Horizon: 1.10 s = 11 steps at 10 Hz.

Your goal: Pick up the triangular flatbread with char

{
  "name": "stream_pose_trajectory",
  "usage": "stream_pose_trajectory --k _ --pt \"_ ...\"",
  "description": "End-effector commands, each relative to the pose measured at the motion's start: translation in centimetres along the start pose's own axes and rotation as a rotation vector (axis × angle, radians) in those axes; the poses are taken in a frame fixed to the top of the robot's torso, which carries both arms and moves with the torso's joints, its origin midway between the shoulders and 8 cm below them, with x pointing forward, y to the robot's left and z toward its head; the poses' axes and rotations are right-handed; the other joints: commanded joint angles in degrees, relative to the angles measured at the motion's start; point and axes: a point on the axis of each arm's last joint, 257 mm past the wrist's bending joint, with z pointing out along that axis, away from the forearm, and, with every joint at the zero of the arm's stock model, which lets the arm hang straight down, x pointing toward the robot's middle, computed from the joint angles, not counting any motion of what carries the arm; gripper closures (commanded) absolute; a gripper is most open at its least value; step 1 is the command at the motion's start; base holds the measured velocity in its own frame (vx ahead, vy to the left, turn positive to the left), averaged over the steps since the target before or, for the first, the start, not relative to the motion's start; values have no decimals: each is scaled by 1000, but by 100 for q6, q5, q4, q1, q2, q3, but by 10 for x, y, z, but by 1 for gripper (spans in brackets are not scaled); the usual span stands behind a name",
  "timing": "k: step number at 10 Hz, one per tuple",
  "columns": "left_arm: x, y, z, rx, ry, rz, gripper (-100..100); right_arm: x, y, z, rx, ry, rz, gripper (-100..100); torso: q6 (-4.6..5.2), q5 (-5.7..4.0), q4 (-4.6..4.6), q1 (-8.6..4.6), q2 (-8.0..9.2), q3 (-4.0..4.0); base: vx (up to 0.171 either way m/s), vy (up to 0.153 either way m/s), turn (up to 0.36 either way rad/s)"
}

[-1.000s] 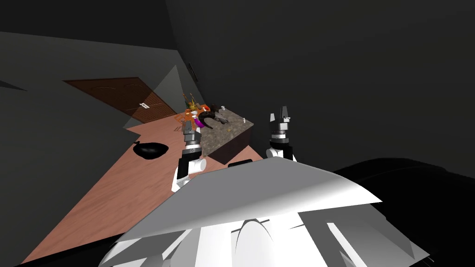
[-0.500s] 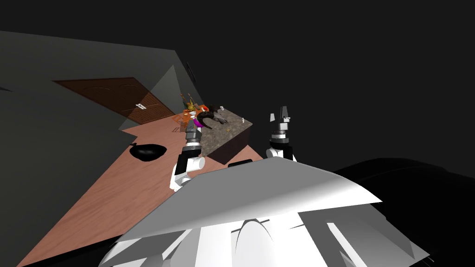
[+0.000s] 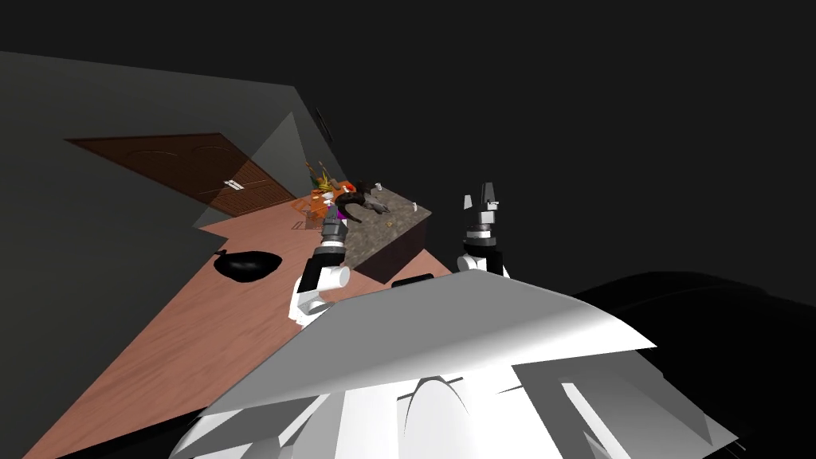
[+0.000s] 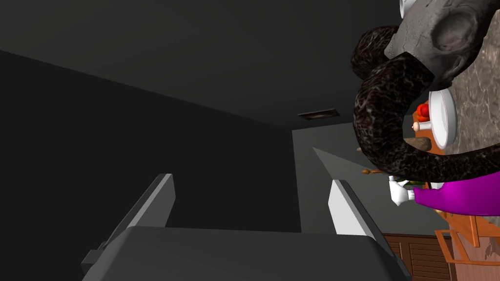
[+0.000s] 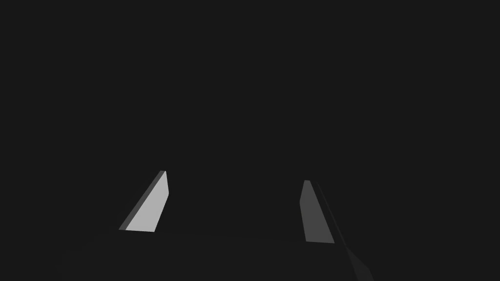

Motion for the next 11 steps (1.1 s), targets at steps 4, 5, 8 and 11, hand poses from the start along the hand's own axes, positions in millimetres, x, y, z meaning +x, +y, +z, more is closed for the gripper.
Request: stream_pose_trajectory --k 4,5,8,11 --pt "3 23 11 -96 40 39 -100 0 0 0 0 0 0 0 -2 0 -1 0 -2 -1 1 -15 -53" --pt "4 27 11 -111 43 40 -100 0 0 0 0 0 0 0 0 0 -1 -2 -5 -3 6 -13 -36" --pt "7 45 17 -184 77 69 -100 0 0 0 0 0 0 0 -2 0 -2 -2 -7 -4 15 -21 -61" --pt "10 61 18 -243 98 84 -100 0 0 0 0 0 0 0 -1 -1 -2 -4 -9 -5 18 -20 -52"
